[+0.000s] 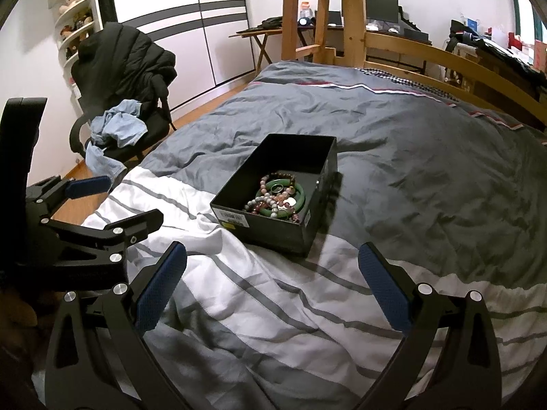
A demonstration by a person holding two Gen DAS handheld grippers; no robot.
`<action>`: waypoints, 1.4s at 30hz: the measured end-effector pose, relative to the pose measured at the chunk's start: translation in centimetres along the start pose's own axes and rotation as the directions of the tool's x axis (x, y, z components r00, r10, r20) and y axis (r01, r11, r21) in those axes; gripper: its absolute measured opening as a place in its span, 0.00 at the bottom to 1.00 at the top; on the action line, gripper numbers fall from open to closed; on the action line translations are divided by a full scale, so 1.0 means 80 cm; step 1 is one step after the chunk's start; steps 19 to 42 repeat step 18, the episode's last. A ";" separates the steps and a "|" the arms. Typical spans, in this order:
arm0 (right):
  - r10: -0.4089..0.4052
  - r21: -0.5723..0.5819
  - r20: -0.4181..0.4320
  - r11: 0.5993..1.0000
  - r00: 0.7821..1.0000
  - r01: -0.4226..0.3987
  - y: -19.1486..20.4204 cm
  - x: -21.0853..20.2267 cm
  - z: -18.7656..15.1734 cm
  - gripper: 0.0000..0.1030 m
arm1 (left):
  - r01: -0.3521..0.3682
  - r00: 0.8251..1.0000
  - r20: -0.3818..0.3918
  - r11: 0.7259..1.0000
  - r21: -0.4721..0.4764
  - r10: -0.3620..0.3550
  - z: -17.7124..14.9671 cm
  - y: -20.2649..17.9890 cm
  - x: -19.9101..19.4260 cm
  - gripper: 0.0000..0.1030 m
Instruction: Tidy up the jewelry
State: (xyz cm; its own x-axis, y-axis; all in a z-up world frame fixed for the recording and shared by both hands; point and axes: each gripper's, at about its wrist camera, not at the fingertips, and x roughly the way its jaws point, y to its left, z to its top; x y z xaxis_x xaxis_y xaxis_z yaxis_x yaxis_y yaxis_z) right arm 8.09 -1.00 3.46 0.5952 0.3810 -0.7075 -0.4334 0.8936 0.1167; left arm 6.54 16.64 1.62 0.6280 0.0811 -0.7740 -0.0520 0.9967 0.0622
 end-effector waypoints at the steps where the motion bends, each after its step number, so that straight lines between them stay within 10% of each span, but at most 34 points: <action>1: -0.002 0.004 0.002 1.000 1.000 0.002 -0.002 0.000 -0.001 0.96 | 0.000 1.000 0.001 1.000 0.000 0.000 0.000 -0.001 0.000 0.94; 42: -0.004 0.021 -0.003 1.000 1.000 0.005 -0.010 0.004 -0.002 0.96 | -0.004 1.000 0.006 1.000 0.004 0.004 0.000 -0.008 -0.001 0.94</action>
